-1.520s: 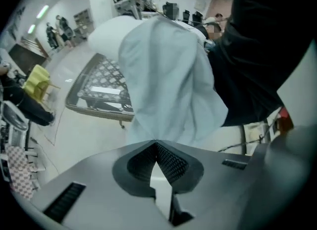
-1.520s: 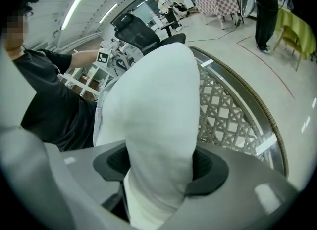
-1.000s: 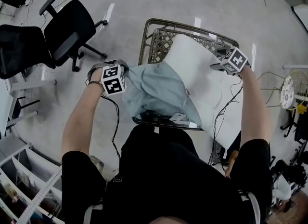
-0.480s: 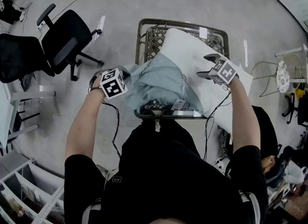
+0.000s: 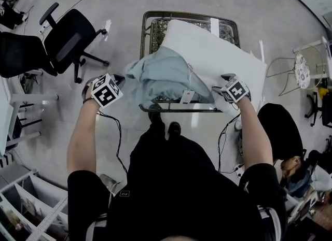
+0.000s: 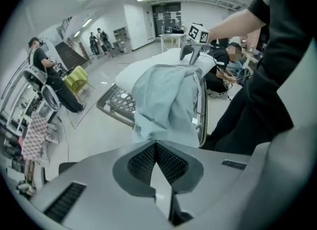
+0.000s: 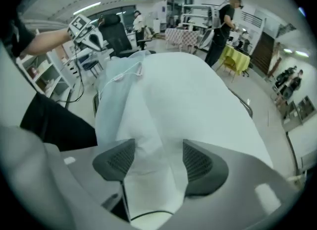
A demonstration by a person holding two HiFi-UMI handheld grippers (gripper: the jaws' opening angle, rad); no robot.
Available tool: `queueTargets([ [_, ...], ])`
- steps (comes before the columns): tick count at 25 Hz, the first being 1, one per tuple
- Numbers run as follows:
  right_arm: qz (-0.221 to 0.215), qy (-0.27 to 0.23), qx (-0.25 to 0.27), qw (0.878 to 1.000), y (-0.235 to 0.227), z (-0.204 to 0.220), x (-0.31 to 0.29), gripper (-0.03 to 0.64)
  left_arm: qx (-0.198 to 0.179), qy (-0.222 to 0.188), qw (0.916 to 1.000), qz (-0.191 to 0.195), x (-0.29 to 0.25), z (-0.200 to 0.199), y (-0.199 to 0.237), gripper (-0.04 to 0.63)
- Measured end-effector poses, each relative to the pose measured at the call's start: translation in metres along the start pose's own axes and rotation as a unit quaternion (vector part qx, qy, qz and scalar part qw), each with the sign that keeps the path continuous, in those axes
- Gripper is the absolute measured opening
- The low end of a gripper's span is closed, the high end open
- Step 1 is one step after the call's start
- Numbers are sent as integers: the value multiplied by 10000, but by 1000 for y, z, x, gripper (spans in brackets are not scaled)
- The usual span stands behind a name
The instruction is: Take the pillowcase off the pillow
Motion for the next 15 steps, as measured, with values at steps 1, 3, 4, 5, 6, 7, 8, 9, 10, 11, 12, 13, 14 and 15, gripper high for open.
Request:
queueTargets([
  [1, 147, -156, -101, 9997, -2, 3, -2, 318, 130, -6, 9998, -126, 8, 3, -1, 5],
  [3, 387, -367, -85, 9985, -5, 4, -7, 319, 338, -132, 9988, -337, 17, 3, -8, 5],
  [4, 437, -436, -13, 9981, -4, 2, -7, 319, 342, -195, 9982, -448, 17, 0, -13, 5],
  [5, 436, -490, 70, 9978, -3, 0, -6, 319, 264, -219, 9979, -557, 13, -4, -17, 6],
  [6, 403, -536, 150, 9976, -1, -2, -3, 319, 133, -207, 9976, -645, 6, -9, -21, 6],
  [7, 364, -573, 226, 9974, 1, -5, 0, 319, -4, -179, 9974, -697, -4, -14, -22, 6],
  [8, 333, -601, 317, 9971, 2, -9, 3, 319, -115, -150, 9973, -710, -15, -19, -22, 8],
  [9, 312, -614, 429, 9967, 2, -12, 3, 322, -206, -123, 9972, -702, -26, -24, -20, 67],
  [10, 289, -607, 561, 9962, 1, -16, 3, 327, -298, -96, 9971, -698, -37, -28, -16, 175],
  [11, 260, -572, 712, 9955, 2, -20, 1, 332, -406, -64, 9966, -713, -47, -31, -10, 202],
  [12, 227, -509, 887, 9945, 2, -23, -1, 341, -526, -21, 9959, -735, -57, -34, -2, 215],
  [13, 199, -417, 1091, 9930, 3, -26, -3, 352, -642, 45, 9952, -736, -67, -35, 6, 230],
  [14, 177, -307, 1316, 9907, 3, -29, -5, 368, -736, 145, 9948, -684, -77, -34, 14, 250],
  [15, 153, -191, 1541, 9878, 2, -32, -6, 389, -791, 279, 9949, -563, -88, -30, 20, 273],
])
Point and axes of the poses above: the fingertips, and each gripper's own axes: x backward along the fingers, y to its left, z out of its underside, the point moved 1 cm from there along x, backward along the fingers, and after that the axes turned 13 degrees about -y, right-handed, at the moved point
